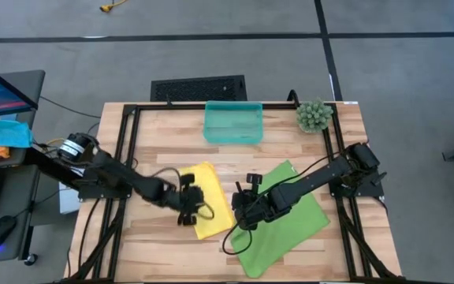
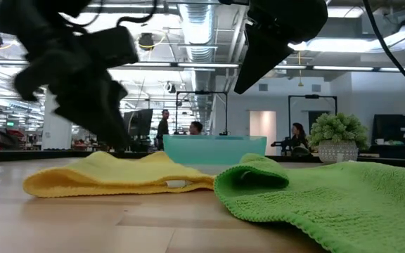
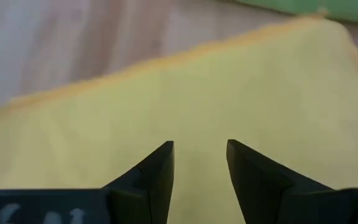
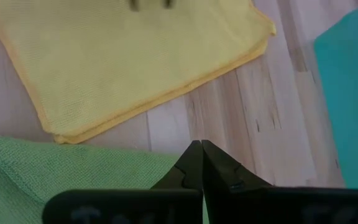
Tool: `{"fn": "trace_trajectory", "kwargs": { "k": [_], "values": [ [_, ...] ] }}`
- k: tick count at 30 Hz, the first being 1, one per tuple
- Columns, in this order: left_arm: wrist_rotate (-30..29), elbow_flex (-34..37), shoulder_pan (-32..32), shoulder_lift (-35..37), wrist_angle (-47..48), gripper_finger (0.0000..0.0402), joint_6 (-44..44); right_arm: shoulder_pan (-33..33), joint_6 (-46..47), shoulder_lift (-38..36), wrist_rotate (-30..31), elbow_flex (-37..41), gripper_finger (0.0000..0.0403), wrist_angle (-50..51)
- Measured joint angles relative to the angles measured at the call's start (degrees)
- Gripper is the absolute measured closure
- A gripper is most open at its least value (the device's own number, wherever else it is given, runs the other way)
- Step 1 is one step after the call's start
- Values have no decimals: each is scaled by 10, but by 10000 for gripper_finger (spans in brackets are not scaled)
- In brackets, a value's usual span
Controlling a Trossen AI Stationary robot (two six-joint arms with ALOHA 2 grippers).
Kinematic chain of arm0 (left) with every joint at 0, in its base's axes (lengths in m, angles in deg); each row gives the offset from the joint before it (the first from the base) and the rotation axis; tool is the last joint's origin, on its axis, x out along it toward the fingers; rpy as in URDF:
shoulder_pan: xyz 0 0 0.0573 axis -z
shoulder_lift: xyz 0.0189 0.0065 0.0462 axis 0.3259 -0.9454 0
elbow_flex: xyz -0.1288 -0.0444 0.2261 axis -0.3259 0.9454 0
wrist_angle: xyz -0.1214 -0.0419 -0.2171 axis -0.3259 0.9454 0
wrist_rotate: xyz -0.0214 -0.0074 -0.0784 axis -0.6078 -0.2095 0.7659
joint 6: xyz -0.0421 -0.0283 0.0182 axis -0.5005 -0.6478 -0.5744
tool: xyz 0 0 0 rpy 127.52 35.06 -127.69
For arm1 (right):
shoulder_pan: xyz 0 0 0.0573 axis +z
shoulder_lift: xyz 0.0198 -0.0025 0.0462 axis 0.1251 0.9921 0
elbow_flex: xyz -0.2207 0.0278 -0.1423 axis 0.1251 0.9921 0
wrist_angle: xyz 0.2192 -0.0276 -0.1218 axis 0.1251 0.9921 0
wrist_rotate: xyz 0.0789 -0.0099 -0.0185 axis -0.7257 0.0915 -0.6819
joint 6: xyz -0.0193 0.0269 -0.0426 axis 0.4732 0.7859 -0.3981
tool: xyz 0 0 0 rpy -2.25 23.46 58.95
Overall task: Roll microfiber towels into tight, uniform cylinder then place into a basket
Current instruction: Fold the yellow microfiber towel
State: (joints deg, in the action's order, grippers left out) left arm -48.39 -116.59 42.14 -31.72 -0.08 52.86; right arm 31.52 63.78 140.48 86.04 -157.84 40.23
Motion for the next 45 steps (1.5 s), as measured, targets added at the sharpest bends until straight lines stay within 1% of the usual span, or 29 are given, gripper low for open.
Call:
{"fn": "trace_trajectory", "kwargs": {
  "k": [2,5,8,11,16,21,26,32,34,38,42,45],
  "values": [
    [-12,0,25,-17,-13,260,-15,0,0,0,0,0,385,0],
    [-15,0,51,-39,-33,260,-31,0,0,0,0,0,385,0],
    [-15,0,68,-51,-55,260,-51,0,0,0,0,0,383,0],
    [-13,0,78,-52,-53,260,-61,-1,0,0,0,0,382,0],
    [-7,0,87,-52,-24,260,-66,-1,0,0,0,0,384,0],
    [2,-2,87,-51,23,260,-93,-1,0,0,0,0,383,0],
    [11,-3,88,-48,69,260,-96,-1,0,0,0,0,381,0],
    [35,-5,95,-46,114,260,-108,-1,0,0,0,0,381,0],
    [39,-16,101,-46,149,260,-116,-1,0,0,0,0,381,0],
    [44,-54,114,-48,262,260,-125,-1,0,0,0,0,381,0],
    [21,-92,127,-52,376,260,-130,-1,0,0,-2,0,381,0],
    [8,-117,133,-52,402,260,-132,-1,0,0,-2,0,381,0]
  ]
}}
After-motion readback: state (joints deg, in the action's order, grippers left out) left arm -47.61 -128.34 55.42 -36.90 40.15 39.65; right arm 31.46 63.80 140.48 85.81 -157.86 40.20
